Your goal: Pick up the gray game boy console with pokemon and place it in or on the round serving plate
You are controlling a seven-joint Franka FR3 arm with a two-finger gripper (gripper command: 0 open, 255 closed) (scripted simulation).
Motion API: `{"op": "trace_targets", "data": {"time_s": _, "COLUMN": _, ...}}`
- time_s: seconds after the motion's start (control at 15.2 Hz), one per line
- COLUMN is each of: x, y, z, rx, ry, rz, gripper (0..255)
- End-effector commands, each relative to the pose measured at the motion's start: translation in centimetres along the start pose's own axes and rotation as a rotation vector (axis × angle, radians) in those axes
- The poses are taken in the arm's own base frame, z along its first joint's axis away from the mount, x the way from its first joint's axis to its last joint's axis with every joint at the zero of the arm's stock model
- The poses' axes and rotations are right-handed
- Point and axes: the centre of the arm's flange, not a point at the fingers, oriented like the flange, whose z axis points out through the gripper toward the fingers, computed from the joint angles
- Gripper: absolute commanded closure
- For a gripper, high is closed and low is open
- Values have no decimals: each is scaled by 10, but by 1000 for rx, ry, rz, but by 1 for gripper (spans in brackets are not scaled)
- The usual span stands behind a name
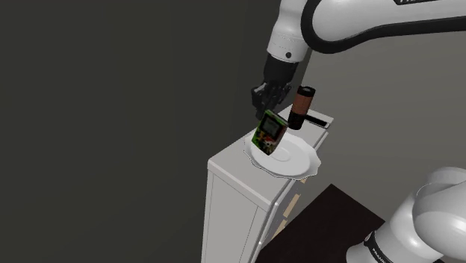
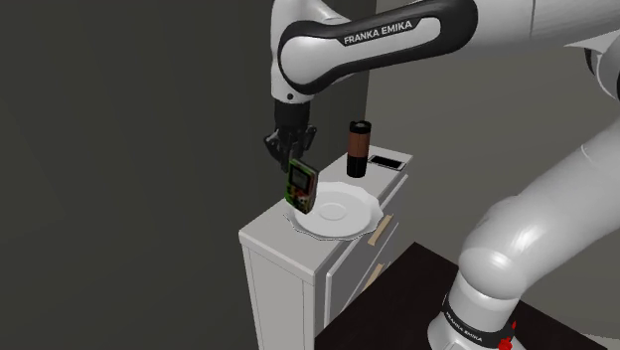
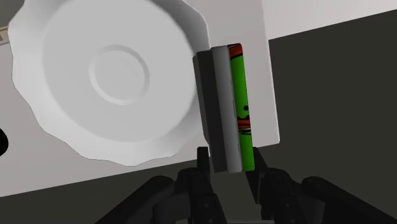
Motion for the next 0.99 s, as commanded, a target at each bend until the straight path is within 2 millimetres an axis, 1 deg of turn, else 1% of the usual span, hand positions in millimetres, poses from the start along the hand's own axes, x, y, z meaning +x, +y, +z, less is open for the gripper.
{"op": "trace_targets", "data": {"time_s": 0.0, "x": 4, "y": 27, "z": -3, "rx": 0, "ry": 0, "rz": -2, "gripper": 255}}
{"op": "trace_targets", "data": {"time_s": 0.59, "x": 19, "y": 142, "z": -20, "rx": 0, "ry": 0, "rz": -2, "gripper": 255}}
{"op": "trace_targets", "data": {"time_s": 0.92, "x": 16, "y": 142, "z": 6, "rx": 0, "ry": 0, "rz": -2, "gripper": 255}}
